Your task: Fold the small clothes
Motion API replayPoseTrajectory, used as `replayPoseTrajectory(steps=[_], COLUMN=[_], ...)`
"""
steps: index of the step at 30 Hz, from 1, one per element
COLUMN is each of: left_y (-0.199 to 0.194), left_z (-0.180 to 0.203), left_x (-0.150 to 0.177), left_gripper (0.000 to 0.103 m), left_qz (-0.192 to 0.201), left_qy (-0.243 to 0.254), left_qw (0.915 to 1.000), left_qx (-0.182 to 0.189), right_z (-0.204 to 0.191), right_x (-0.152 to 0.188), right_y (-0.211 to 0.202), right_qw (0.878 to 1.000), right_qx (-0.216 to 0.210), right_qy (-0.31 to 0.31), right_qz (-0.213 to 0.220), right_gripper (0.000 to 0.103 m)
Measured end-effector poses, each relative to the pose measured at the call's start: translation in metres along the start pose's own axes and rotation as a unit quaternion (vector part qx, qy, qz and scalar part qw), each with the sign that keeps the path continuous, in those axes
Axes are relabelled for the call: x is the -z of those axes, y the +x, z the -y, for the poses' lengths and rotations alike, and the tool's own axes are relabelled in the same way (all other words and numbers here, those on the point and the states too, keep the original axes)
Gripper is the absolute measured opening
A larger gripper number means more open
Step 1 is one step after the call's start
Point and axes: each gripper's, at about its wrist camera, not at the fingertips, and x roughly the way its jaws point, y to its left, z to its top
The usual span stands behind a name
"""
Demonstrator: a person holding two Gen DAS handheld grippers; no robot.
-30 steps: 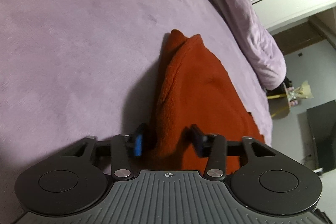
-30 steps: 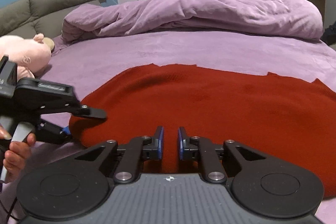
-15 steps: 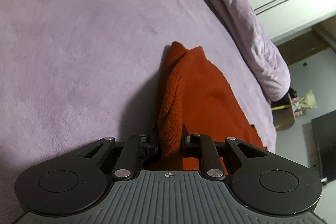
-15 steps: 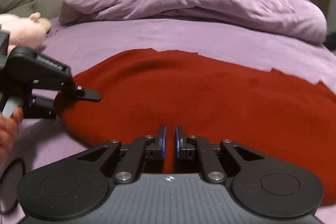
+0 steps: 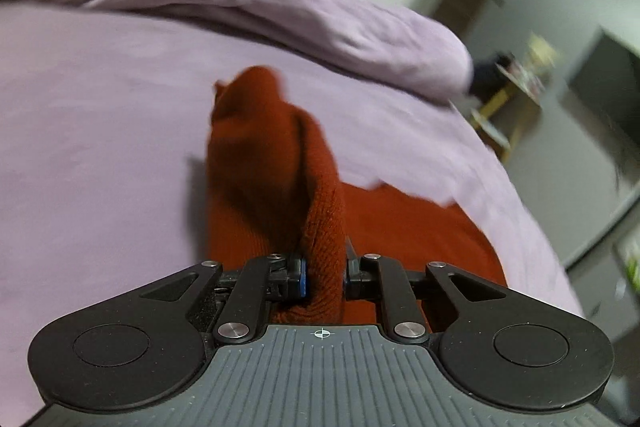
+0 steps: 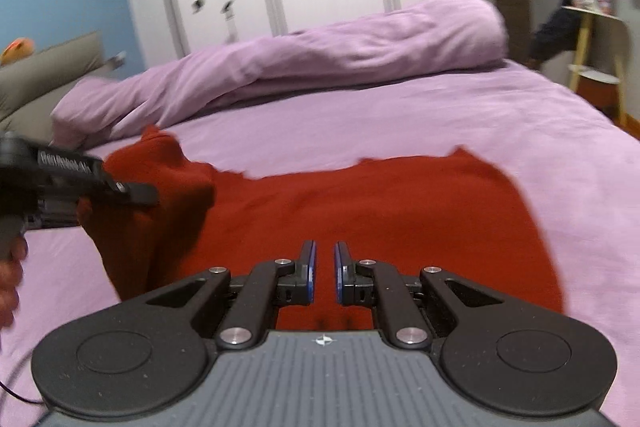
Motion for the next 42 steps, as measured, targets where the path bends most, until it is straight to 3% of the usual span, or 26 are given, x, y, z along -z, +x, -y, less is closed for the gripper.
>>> replayPoseTrajectory(steps=[4, 6, 9, 13, 14, 18, 20, 22, 23, 24, 26, 28, 30, 31, 32, 35, 37, 39, 42], left_y=[0.045, 0.051, 0.030, -0.023, -0.030, -0.032, -0.020, -0.007, 0.000, 0.007, 0.014, 0.019, 0.017, 0.015, 0.013, 0.011, 0.006, -0.005, -0.008], left_z=[0.037, 0.044, 0.042, 0.025, 0.021, -0.011, -0.024, -0.032, -0.032, -0.033, -0.034, -0.036, -0.043, -0.046, -0.050, -0.056, -0.058, -0.062, -0.067], left_x=[0.024, 0.032, 0.030, 0.027, 0.025, 0.019, 0.016, 0.016, 0.018, 0.021, 0.028, 0.030, 0.032, 0.033, 0.033, 0.034, 0.031, 0.027, 0.020], left_gripper=[0.018, 0.023, 0.037, 0.036, 0.036, 0.036, 0.035, 0.035, 0.035, 0.036, 0.046, 0.051, 0.052, 0.052, 0.052, 0.052, 0.049, 0.048, 0.048], left_qz=[-0.047, -0.039, -0.042, -0.022, -0.017, -0.011, -0.028, -0.041, -0.049, -0.062, -0.068, -0.071, -0.072, -0.073, -0.075, -0.079, -0.078, -0.062, -0.044], left_qy=[0.032, 0.048, 0.053, 0.026, 0.023, -0.011, -0.048, -0.065, -0.064, -0.066, -0.074, -0.064, -0.077, -0.085, -0.095, -0.116, -0.134, -0.142, -0.127], left_qw=[0.9983, 0.9979, 0.9975, 0.9972, 0.9977, 0.9997, 0.9980, 0.9964, 0.9963, 0.9957, 0.9948, 0.9953, 0.9943, 0.9937, 0.9926, 0.9901, 0.9879, 0.9879, 0.9897], left_qx=[-0.007, -0.021, 0.021, 0.067, 0.061, -0.020, -0.028, -0.036, -0.030, -0.020, -0.015, -0.020, -0.012, -0.008, -0.003, 0.007, 0.014, 0.005, -0.048], right_z=[0.023, 0.026, 0.025, 0.013, 0.007, -0.026, -0.039, -0.044, -0.043, -0.038, -0.028, -0.013, 0.008, 0.020, 0.030, 0.051, 0.050, 0.045, 0.041], right_x=[-0.001, 0.000, 0.001, -0.004, -0.006, -0.012, -0.010, 0.002, 0.010, 0.017, 0.015, 0.002, -0.009, -0.013, -0.015, -0.016, -0.017, -0.018, -0.016], right_y=[0.001, 0.002, 0.003, 0.007, 0.009, 0.020, 0.034, 0.057, 0.072, 0.079, 0.074, 0.067, 0.066, 0.070, 0.077, 0.114, 0.129, 0.137, 0.150], right_qw=[1.000, 1.000, 1.000, 1.000, 0.999, 0.997, 0.995, 0.994, 0.991, 0.990, 0.991, 0.991, 0.988, 0.984, 0.978, 0.944, 0.926, 0.921, 0.915], right_qx=[0.010, 0.008, -0.001, -0.024, -0.031, -0.076, -0.084, -0.058, -0.039, -0.038, -0.058, -0.093, -0.115, -0.120, -0.129, -0.176, -0.207, -0.222, -0.228], right_qy=[0.024, 0.016, 0.011, 0.010, 0.008, -0.019, -0.039, -0.067, -0.077, -0.077, -0.069, -0.016, 0.062, 0.102, 0.140, 0.235, 0.270, 0.272, 0.281], right_qz=[-0.012, -0.019, -0.023, -0.017, -0.013, -0.007, -0.023, -0.062, -0.100, -0.111, -0.104, -0.100, -0.086, -0.083, -0.087, -0.148, -0.164, -0.171, -0.180], right_gripper=[0.009, 0.009, 0.009, 0.009, 0.009, 0.009, 0.009, 0.009, 0.009, 0.008, 0.008, 0.009, 0.026, 0.044, 0.052, 0.056, 0.056, 0.056, 0.057])
